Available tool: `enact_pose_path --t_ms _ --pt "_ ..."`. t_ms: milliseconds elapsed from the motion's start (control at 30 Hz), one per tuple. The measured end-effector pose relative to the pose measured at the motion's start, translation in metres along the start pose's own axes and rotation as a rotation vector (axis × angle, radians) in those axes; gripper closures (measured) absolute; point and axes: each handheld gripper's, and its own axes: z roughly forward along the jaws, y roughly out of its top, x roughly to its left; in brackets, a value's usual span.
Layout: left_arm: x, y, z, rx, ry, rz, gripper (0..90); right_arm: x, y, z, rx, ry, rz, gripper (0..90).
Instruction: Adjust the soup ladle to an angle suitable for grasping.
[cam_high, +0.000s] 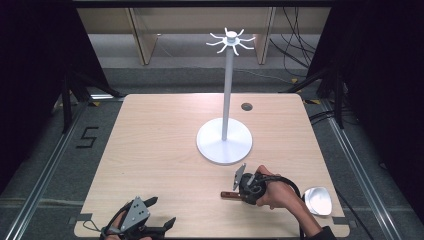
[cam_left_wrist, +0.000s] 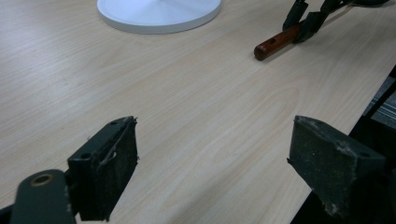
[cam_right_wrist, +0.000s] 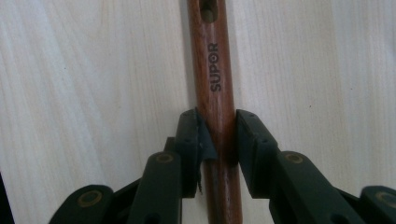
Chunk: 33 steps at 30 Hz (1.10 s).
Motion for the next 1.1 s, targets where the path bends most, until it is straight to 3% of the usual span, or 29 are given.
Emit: enact_pose_path --t_ms 33,67,133,200,233,267,333,367,400,433,467,500,533,567,600,667,700,733,833,900,933,1033,1067,1100 --pt "0.0 0.0 0.0 -0.007 -0.003 -0.009 14.8 0.003 0.001 -0.001 0.023 0.015 0.037 72.4" --pt "0.0 0.0 0.0 -0.004 0.001 -0.003 14.8 0.004 0.002 -0.001 0.037 -0.021 0.021 73.1" --pt "0.0 0.0 0.0 -0.003 -0.003 -0.002 14.8 0.003 0.003 -0.001 0.031 -0.035 -0.029 73.8" --pt "0.001 0.001 -0.001 0.007 0.003 0.006 14.8 0.004 0.002 -0.005 0.029 -0.039 0.018 74.0" --pt "-0.001 0.001 0.0 -0.012 -0.01 -0.024 14.8 0.003 0.001 -0.007 0.005 -0.051 -0.003 74.0" --pt "-0.001 0.001 0.0 -0.012 -0.01 -0.024 14.8 0.003 0.0 -0.009 -0.006 -0.061 0.011 74.0" --pt "0.0 0.0 0.0 -0.003 0.0 -0.001 14.8 0.001 0.0 -0.013 -0.005 -0.071 -0.011 74.0" --pt "-0.002 0.0 0.001 -0.018 -0.003 -0.018 14.8 -0.002 -0.003 -0.02 -0.058 -0.091 -0.006 74.0" --pt "0.001 0.001 -0.002 0.018 0.013 0.013 14.8 -0.002 -0.003 -0.02 -0.058 -0.091 -0.006 74.0" --pt "-0.002 0.001 0.0 -0.015 -0.008 -0.026 14.8 -0.002 -0.003 -0.024 -0.072 -0.094 0.002 74.0" --pt "-0.001 0.001 0.0 -0.004 -0.002 -0.008 14.8 0.0 -0.005 -0.031 -0.085 -0.106 0.068 74.0" --pt "-0.002 0.0 0.001 -0.02 -0.003 -0.021 14.8 -0.005 -0.005 -0.034 -0.138 -0.11 0.001 74.0" --pt "-0.002 0.0 0.001 -0.019 -0.006 -0.02 14.8 -0.005 -0.008 -0.045 -0.197 -0.133 0.029 74.0" --pt "-0.002 0.0 0.001 -0.022 -0.005 -0.019 14.8 -0.005 -0.008 -0.045 -0.197 -0.133 0.029 74.0" --pt "-0.001 0.001 -0.001 -0.004 -0.008 -0.013 14.8 -0.006 -0.011 -0.057 -0.254 -0.153 0.07 74.1" --pt "-0.001 0.001 -0.001 -0.004 -0.009 -0.014 14.8 -0.006 -0.012 -0.061 -0.273 -0.168 0.072 74.0" --pt "-0.001 0.0 0.0 -0.013 -0.005 -0.015 14.8 -0.006 -0.018 -0.074 -0.304 -0.179 0.104 74.0" --pt "0.0 0.001 -0.001 0.007 -0.004 -0.004 14.8 -0.007 -0.02 -0.079 -0.321 -0.175 0.099 74.0" --pt "-0.001 0.001 -0.001 -0.002 -0.005 -0.01 14.8 -0.009 -0.026 -0.089 -0.362 -0.189 0.098 74.0" --pt "-0.001 0.0 0.0 -0.009 -0.003 -0.006 14.8 -0.01 -0.033 -0.1 -0.398 -0.182 0.124 74.1" --pt "-0.001 0.0 0.0 -0.011 -0.004 -0.011 14.8 -0.011 -0.04 -0.105 -0.468 -0.177 0.16 74.1" --pt "-0.001 0.001 0.0 -0.011 -0.007 -0.018 14.8 -0.016 -0.049 -0.111 -0.516 -0.183 0.172 74.1" --pt "0.001 0.0 -0.001 0.012 0.009 0.014 14.8 -0.017 -0.053 -0.114 -0.532 -0.187 0.188 74.1" --pt "0.0 0.001 -0.001 0.005 0.007 0.0 14.8 -0.019 -0.06 -0.12 -0.564 -0.195 0.194 74.1"
